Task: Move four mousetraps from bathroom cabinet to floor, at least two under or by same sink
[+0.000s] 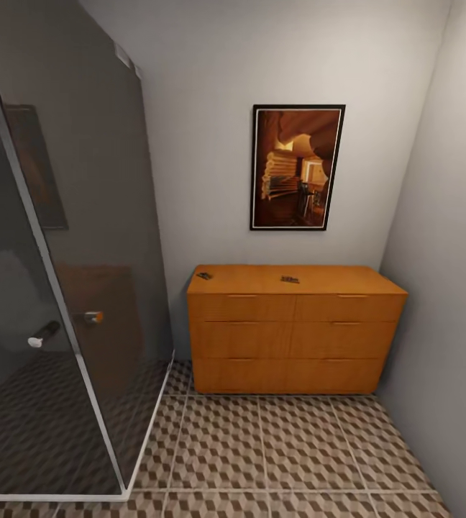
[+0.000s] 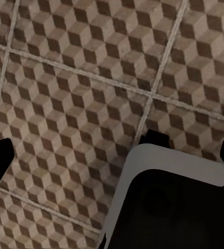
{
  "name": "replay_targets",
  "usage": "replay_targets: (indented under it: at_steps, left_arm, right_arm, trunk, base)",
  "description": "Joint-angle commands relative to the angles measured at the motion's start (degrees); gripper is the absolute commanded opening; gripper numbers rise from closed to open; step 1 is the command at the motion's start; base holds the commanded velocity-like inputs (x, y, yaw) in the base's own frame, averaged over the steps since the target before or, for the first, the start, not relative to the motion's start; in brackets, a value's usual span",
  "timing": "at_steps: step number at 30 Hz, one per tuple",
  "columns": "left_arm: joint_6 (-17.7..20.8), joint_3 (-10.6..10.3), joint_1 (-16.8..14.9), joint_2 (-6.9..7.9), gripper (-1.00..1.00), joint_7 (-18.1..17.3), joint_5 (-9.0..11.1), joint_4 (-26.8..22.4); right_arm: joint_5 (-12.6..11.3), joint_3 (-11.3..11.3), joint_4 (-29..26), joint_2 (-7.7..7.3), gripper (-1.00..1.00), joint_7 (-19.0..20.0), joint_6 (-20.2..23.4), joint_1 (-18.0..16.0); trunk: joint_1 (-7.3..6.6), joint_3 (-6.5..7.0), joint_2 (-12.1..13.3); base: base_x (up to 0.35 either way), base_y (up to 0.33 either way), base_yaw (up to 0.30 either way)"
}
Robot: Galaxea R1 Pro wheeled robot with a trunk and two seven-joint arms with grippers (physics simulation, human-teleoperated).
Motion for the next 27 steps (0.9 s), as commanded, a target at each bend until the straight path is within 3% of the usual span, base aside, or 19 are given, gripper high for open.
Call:
replay_targets:
  at_steps: [1,27]
  left_arm:
    - [-0.26,0.37,-0.04,-0.01,1.0,0.0,0.17,0.05]
    - [-0.53,0.48,-0.03,-0.01,1.0,0.0,0.34,0.05]
  right_arm:
    - [-0.13,-0.34,0.18,-0.02,1.0,0.02,-0.39,-0.08]
    - [-0.11,-0.32,0.18,-0.07,1.0,0.1,-0.38,-0.08]
  trunk:
    - [0.03,-0.07,-0.04]
    - [0.03,-0.07,-0.04]
  base:
    - [0.303,-0.136,0.0]
    - [0.301,-0.137,0.0]
